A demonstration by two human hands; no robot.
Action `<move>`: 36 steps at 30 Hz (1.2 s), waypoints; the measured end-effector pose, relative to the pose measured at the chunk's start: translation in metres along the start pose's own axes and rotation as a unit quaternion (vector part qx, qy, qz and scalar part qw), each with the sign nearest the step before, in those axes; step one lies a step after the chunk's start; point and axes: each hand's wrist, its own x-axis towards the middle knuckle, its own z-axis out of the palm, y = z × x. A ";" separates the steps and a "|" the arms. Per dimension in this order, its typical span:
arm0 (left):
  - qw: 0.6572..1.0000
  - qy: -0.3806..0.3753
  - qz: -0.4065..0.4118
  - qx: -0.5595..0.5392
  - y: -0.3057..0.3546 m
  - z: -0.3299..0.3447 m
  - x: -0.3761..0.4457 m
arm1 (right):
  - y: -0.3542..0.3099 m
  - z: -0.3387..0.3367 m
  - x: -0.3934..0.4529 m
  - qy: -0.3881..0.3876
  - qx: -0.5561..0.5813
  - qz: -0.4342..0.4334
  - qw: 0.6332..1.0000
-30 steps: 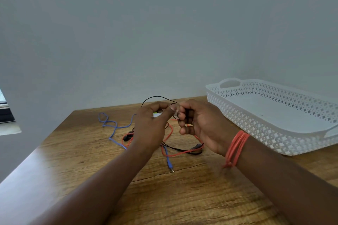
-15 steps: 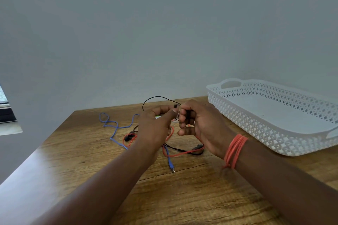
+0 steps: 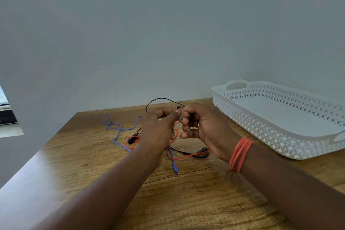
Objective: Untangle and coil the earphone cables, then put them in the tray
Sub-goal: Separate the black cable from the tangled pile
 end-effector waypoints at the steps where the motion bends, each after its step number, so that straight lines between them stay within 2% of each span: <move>1: 1.000 0.000 0.003 0.002 0.000 0.000 0.000 | 0.000 0.000 0.000 -0.001 -0.001 0.001 1.000; 8: 0.999 0.009 0.033 0.041 -0.001 -0.001 0.002 | 0.001 0.000 0.000 -0.002 0.001 0.009 1.000; 13: 0.980 0.044 0.144 0.131 -0.003 -0.001 0.003 | 0.002 0.000 0.002 0.012 0.013 0.010 1.000; 15: 0.974 0.054 0.163 0.149 -0.005 0.000 0.003 | 0.001 0.000 0.001 0.011 0.018 0.013 1.000; 31: 0.974 0.041 0.177 0.137 -0.005 -0.002 0.005 | 0.001 0.001 0.000 0.007 0.043 0.031 0.999; 36: 0.969 0.011 0.195 0.148 -0.008 -0.002 0.004 | 0.002 0.001 0.001 -0.002 0.039 0.050 0.998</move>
